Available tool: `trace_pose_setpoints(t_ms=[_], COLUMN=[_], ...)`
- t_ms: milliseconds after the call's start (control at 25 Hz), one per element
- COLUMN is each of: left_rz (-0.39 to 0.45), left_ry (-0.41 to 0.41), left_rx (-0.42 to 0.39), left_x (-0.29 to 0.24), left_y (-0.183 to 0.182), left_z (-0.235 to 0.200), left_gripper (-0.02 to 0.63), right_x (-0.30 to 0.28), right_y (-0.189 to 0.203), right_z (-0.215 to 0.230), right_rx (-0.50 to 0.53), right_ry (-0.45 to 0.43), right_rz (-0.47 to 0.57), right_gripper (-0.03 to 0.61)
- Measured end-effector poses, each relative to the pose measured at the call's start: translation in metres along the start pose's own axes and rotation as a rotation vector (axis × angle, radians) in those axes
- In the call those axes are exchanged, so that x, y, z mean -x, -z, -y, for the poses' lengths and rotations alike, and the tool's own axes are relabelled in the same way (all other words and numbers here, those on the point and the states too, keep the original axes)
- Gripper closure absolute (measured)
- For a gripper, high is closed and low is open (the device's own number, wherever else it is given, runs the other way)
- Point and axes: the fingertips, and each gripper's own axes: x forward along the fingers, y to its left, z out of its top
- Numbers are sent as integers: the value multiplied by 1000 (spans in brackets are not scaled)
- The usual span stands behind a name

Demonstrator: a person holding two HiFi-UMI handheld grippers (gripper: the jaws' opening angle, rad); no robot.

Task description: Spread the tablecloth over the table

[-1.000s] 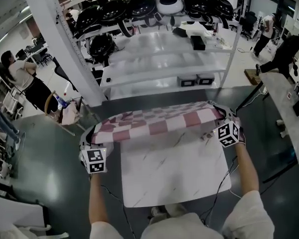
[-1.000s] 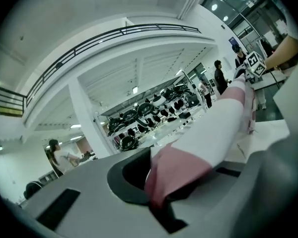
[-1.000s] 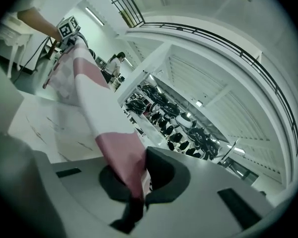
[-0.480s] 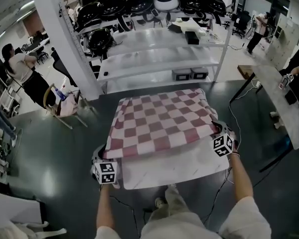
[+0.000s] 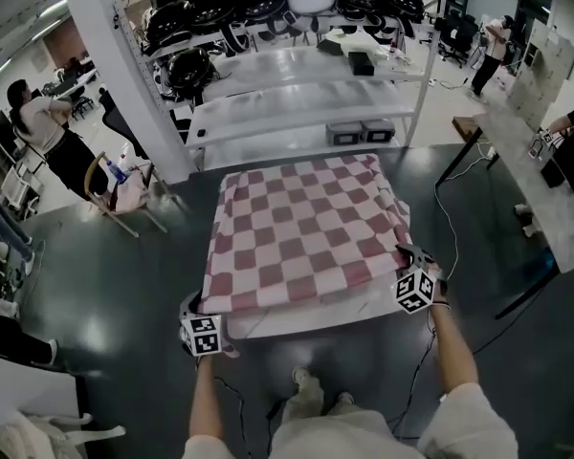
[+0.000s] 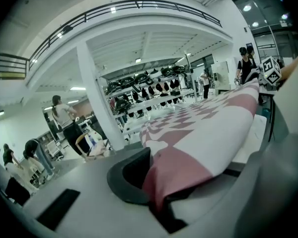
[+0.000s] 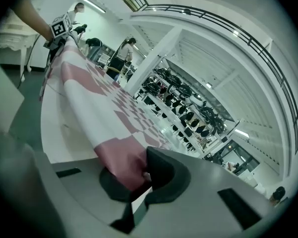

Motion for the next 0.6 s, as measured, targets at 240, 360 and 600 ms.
trace_pose_setpoints(t_ms=[240,360,600], left_rz=[-70,-92,-173], left_ry=[-36,-56,-65], left_rx=[84,127,142], left_x=[35,55,77], left_y=[47,72,102], left_z=[27,37,45], left_gripper=[588,588,586], right_x=[37,59,85], right_y=[33,51,65], right_z=[-41,-69,-97], right_rx=[90,105,82], right_ry=[-34,-46,-86], right_rz=[9,20,9], right_gripper=[565,565,565])
